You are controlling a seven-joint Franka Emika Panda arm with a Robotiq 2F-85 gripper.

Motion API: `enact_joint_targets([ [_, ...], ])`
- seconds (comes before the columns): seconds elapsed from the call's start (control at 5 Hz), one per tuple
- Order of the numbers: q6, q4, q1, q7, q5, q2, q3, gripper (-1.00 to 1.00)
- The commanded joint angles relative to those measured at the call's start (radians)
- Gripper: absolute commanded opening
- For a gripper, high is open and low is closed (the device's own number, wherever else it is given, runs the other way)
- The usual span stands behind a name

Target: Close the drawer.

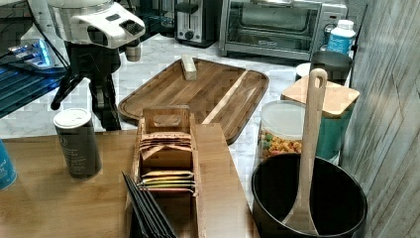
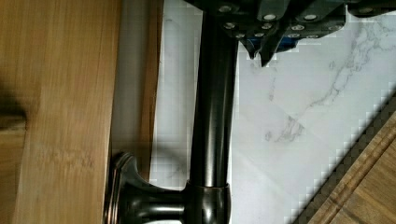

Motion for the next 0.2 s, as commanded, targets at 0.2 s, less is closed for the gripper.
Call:
enact_joint_targets([
  [0.2, 0.128, 0.181, -0.033, -0.083, 0.047, -0.015, -0.002, -1.0],
])
